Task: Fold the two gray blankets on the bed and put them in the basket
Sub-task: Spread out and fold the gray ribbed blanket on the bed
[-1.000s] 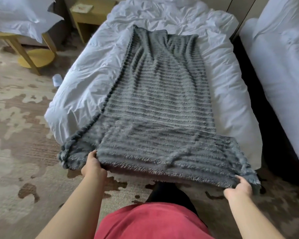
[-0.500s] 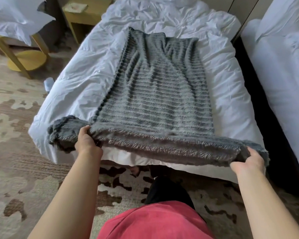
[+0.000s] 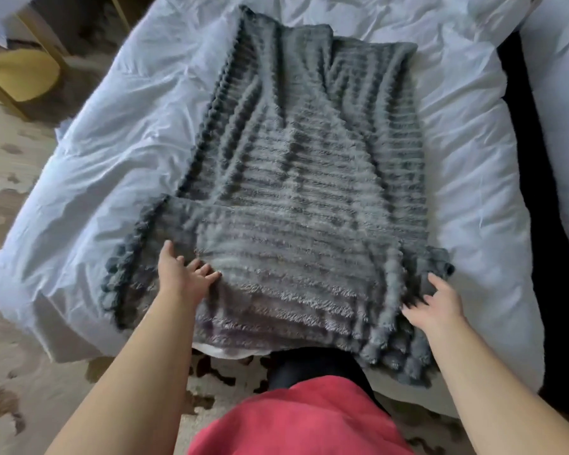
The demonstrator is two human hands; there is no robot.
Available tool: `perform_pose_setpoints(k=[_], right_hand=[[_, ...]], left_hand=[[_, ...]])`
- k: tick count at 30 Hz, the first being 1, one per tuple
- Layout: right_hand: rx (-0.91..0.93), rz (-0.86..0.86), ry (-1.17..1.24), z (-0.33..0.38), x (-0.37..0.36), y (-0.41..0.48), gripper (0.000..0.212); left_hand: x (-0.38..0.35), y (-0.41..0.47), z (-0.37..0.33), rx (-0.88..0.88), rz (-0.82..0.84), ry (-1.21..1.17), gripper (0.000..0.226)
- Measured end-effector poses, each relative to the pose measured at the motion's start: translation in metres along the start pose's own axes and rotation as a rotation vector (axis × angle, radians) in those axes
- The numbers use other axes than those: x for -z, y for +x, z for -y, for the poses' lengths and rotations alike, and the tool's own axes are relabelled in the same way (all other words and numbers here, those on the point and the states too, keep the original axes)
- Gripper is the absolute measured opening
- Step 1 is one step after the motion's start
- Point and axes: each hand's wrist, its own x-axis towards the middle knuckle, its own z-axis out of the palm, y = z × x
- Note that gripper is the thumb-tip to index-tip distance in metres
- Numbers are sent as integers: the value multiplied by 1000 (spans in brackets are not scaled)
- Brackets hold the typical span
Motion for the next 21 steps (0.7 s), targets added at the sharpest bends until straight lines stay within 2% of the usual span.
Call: perform_pose_setpoints(k=[5,10,12,15,21], right_hand=[[-12,-76,-87,-2,-13,23,46],[40,-53,5,-12,3,19,59],[53,-17,21,-21,22,16,67],[43,15,22,-46,61,1,66],[-38,-113,49,-121,165,-19,69]], left_hand=[[-7,20,3,5,-71,20,80],[7,9,-5,-19,-25,64,78],[22,-1,-5,-32,8,80,77],[58,-19,-1,-42,22,82,75],[145,-50,15,15,-103,130,76]])
